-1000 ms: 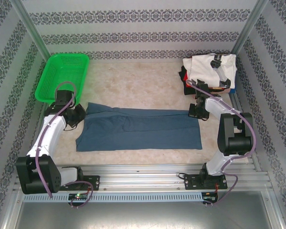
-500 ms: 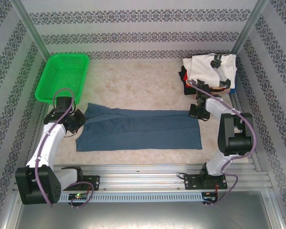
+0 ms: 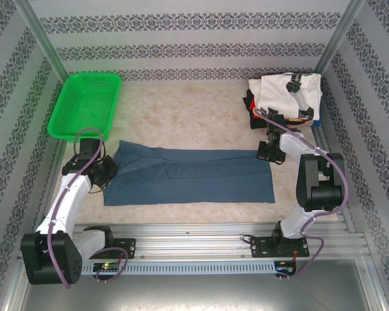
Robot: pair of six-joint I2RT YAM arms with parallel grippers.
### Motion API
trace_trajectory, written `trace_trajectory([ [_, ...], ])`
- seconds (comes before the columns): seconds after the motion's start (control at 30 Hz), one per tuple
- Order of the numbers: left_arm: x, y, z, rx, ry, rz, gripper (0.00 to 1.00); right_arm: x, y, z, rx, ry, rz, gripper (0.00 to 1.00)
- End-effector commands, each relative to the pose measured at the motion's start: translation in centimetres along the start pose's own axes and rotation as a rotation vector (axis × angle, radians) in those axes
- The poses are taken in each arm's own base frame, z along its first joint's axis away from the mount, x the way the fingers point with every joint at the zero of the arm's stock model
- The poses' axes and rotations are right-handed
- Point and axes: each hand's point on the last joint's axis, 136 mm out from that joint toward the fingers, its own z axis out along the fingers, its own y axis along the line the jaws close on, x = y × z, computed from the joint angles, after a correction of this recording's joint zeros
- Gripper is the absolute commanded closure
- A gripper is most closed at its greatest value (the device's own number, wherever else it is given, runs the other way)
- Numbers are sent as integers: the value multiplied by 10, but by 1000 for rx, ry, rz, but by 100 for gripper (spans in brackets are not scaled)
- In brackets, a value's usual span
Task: Fold and stack the t-shirts
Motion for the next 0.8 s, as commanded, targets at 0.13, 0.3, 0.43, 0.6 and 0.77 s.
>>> trace_trajectory([
  [0.13, 16, 19, 4, -68, 28, -12, 100, 8, -8, 6, 23, 22, 33, 100],
  [0.3, 24, 24, 9, -77, 45, -17, 100, 11, -10, 8, 27, 33, 49, 98],
  [0.43, 30, 25, 15, -78, 61, -19, 100, 14, -9, 10, 26, 41, 61, 97],
  [0.6, 35, 31, 21, -101, 69, -12, 100, 17, -10, 13, 25, 50, 82, 96],
  [0.77, 41, 37, 25, -118, 86, -16, 100, 20, -11, 15, 32, 62, 90, 95],
])
